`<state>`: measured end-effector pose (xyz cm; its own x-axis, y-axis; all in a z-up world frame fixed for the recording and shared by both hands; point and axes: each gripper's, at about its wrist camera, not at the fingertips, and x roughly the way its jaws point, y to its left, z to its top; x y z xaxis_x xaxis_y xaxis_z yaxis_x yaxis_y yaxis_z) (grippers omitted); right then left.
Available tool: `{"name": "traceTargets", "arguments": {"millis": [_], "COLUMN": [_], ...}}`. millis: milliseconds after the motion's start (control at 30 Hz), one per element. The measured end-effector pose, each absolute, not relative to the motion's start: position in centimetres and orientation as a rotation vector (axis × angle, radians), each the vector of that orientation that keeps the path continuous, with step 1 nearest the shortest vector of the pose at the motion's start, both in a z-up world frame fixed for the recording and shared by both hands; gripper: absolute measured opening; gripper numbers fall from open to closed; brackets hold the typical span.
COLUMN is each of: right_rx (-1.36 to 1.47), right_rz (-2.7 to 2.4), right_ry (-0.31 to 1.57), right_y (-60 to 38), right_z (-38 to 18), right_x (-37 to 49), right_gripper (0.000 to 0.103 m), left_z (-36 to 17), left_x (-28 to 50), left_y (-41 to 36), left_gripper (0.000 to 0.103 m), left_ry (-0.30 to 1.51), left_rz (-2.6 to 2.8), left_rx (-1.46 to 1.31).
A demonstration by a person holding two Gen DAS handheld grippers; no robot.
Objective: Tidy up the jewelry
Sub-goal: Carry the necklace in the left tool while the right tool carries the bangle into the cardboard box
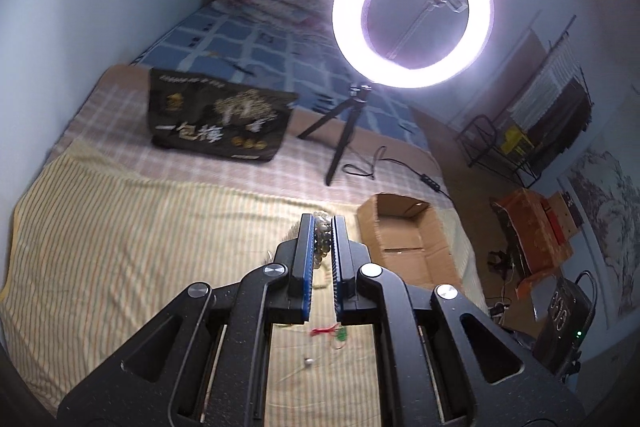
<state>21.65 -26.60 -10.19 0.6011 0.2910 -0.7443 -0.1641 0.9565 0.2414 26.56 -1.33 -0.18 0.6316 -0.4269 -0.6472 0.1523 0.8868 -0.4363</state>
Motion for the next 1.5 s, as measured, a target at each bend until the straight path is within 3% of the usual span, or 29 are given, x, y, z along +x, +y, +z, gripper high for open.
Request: {"name": "traceTargets", "arguments": {"millis": [700, 1067, 1500], "right_rx": [0.202, 0.198, 0.223], "right_rz": [0.081, 0.044, -0.006], "right_ry": [0.884, 0.930, 0.995], "right_y": [-36.3, -38.0, -40.3], "right_z": [-10.5, -12.2, -14.8], "right_x": [21.3, 21.7, 22.4], "right_gripper": [0.001, 0.001, 0.001], "left_z": [2.6, 0.0, -6.8], "left_x": [30.1, 32.9, 35.5], "left_y": [-15.7, -21.4, -23.5], "left_gripper": [0.005, 0.005, 0.005], "left_ry": [0.819, 0.874, 0.992], "left_rz": [-0.527, -0.546, -0.472], "left_rx": [-0.282, -0.261, -0.209]}}
